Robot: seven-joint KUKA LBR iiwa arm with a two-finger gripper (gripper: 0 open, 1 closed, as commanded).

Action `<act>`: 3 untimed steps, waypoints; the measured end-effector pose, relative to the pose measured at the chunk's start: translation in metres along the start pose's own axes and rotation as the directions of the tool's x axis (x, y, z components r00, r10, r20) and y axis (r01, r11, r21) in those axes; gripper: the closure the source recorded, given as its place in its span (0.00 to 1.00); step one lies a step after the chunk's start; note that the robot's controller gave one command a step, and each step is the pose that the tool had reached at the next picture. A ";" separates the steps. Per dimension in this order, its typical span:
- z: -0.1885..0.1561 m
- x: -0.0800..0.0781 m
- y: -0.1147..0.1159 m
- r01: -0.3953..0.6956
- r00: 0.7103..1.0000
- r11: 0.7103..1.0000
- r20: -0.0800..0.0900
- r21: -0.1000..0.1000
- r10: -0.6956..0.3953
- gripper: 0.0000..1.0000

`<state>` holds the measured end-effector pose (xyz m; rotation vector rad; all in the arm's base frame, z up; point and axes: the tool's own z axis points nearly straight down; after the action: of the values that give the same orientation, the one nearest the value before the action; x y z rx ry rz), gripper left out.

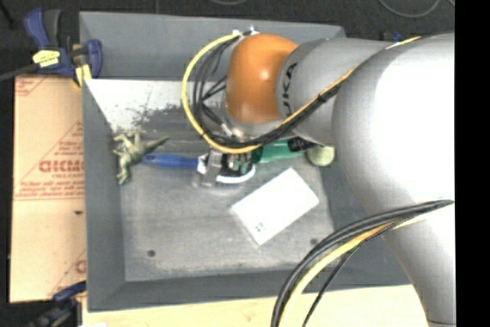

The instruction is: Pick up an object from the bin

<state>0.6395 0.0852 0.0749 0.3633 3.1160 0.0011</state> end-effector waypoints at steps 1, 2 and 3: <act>-0.007 0.001 -0.001 0.000 1.000 1.000 -0.005 0.002 0.000 1.00; -0.025 0.003 -0.001 0.000 1.000 1.000 -0.011 0.003 0.000 1.00; -0.047 0.001 -0.001 0.000 1.000 1.000 -0.007 0.002 0.000 1.00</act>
Offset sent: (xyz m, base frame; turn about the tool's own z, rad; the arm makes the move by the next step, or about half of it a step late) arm 0.0000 0.0000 0.0999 0.0000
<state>0.6379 0.0845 0.1222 0.3645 3.1226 -0.0002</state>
